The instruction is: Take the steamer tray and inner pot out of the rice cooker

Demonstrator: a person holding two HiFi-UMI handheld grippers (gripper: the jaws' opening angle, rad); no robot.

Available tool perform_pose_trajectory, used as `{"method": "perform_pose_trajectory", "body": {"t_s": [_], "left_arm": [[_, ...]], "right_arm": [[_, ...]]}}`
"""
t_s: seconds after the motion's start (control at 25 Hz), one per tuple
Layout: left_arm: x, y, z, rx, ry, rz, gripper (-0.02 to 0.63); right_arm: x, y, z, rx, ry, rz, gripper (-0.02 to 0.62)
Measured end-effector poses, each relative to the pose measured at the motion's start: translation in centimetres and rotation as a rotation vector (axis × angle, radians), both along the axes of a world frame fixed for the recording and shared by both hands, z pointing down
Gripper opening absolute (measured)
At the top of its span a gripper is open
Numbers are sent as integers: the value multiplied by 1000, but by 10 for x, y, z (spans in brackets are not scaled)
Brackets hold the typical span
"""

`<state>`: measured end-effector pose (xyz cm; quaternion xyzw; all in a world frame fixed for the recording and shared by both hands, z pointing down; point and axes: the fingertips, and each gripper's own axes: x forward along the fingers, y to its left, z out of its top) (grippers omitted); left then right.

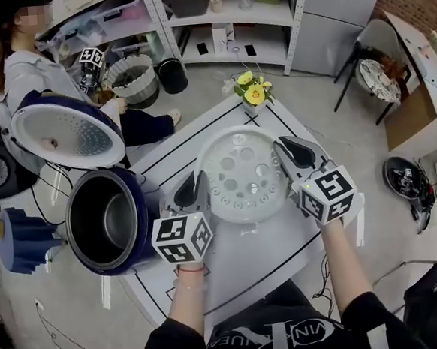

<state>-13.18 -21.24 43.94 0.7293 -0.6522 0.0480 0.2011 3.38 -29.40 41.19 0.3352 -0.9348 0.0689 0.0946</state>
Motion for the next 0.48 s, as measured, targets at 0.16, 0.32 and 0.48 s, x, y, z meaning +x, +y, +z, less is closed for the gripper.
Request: {"method": "perform_pose_trajectory", "body": {"t_s": [0.16,0.32,0.48], "left_arm": [[2,-13,35,-63,13,-9,55],[-3,-24,66,-111,47,-33,51],[-13,-32,88,-149,64,-67,51]], "right_arm": [[4,-12,38,-73,17,7,44],[0,-23,74,-131,32,5,44],[-10,-33,104,-191,40,-9,46]]}}
